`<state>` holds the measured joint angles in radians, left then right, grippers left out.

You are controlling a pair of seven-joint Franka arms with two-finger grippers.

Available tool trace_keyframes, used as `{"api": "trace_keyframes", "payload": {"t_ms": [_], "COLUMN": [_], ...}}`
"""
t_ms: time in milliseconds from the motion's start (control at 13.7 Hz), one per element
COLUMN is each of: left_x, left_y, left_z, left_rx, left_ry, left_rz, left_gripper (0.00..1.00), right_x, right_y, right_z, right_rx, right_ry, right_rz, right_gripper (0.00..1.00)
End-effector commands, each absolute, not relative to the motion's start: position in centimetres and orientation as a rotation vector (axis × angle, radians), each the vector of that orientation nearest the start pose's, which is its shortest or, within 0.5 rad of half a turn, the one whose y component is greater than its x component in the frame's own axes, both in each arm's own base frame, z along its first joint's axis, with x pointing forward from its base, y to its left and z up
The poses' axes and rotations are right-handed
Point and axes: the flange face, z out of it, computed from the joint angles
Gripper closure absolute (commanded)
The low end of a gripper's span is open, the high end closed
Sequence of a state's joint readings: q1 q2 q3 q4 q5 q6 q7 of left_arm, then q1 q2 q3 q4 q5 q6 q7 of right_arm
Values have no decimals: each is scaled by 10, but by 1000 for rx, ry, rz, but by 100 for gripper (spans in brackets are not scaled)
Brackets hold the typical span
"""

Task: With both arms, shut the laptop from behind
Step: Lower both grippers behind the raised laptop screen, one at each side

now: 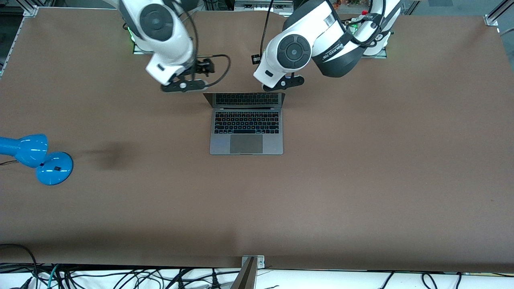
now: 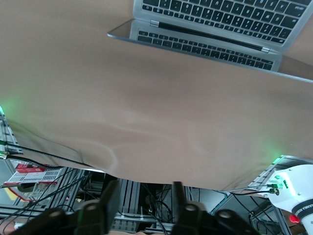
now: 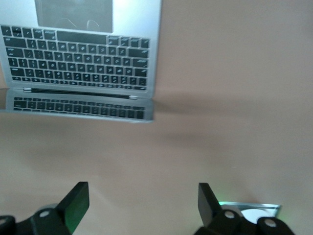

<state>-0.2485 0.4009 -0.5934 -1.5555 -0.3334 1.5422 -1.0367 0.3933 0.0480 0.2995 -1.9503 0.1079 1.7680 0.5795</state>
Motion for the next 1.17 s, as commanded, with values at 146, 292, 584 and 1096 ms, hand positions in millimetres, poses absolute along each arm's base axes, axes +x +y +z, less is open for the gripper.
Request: {"api": "trace_keyframes", "payload": {"t_ms": [146, 292, 584, 1096], "left_x": [430, 442, 455, 477], "left_y": [-446, -438, -437, -438], "left_z": [434, 423, 398, 341], "left_rx": [-2974, -2960, -2953, -2953], "left_ry": [-368, -399, -436, -481], "left_rz": [1067, 1080, 1097, 1051], "left_gripper": [100, 100, 100, 100], "right_x": [388, 376, 374, 395], "right_y": [366, 379, 377, 375], "right_z": [418, 402, 389, 358], "right_rx": [-3102, -3109, -3126, -3169], "right_ry": [-86, -136, -161, -178], "right_rz": [464, 509, 556, 585], "right_gripper": [100, 100, 100, 100]}}
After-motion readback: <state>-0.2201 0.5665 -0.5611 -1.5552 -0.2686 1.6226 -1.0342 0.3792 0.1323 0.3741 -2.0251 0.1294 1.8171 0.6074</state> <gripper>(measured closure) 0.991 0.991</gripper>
